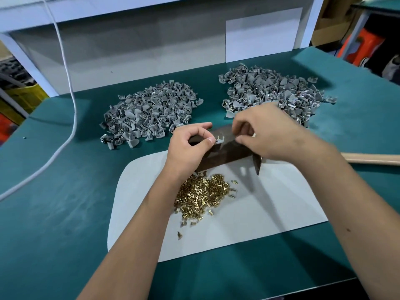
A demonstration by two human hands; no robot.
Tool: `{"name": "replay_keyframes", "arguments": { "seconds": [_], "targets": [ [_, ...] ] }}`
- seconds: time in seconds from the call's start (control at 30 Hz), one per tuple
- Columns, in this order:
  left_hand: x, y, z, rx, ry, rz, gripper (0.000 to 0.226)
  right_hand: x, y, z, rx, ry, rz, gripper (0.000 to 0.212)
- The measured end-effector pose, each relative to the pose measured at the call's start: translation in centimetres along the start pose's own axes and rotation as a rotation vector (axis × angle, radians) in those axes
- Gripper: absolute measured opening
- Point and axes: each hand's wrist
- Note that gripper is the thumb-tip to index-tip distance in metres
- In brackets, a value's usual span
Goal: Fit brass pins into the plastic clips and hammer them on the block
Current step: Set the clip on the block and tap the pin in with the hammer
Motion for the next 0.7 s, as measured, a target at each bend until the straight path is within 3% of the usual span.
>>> {"name": "replay_keyframes", "arguments": {
  "seconds": [0.1,0.27,0.43,0.6,0.7],
  "targets": [
    [-0.2,0.0,0.0,-0.016,0.022,-0.014,0.015,-0.4,0.7,-1.4,-0.111,-0.087,0.000,0.009],
    [-0.2,-0.1,0.0,0.046,0.025,-0.008,0.006,-1.2,1.1,-1.9,0.039,-0.183,-0.022,0.019],
    [-0.6,-0.4,-0.1,0.040,0.015,0.087,0.021,-1.4,1.2,-1.7,0.044,-0.251,0.056,0.029],
    [-1.4,-3.1,-1.3,-0.467,-0.050,0.510,0.008,-2.3,1.4,1.4,-0.004,-0.103,0.122,0.031],
    [-1.5,-5.0,-2.2,-0.682,-0.131,0.560,0.017,-3.1,1.6,3.3,0.018,-0.025,0.139,0.035]
  ]
}}
Point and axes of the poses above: each hand's wrist, its own x-axis away from the middle knuckle, its own y-axis out of the palm, z = x × y, and after that the axes turned 7 degrees about x, right-handed
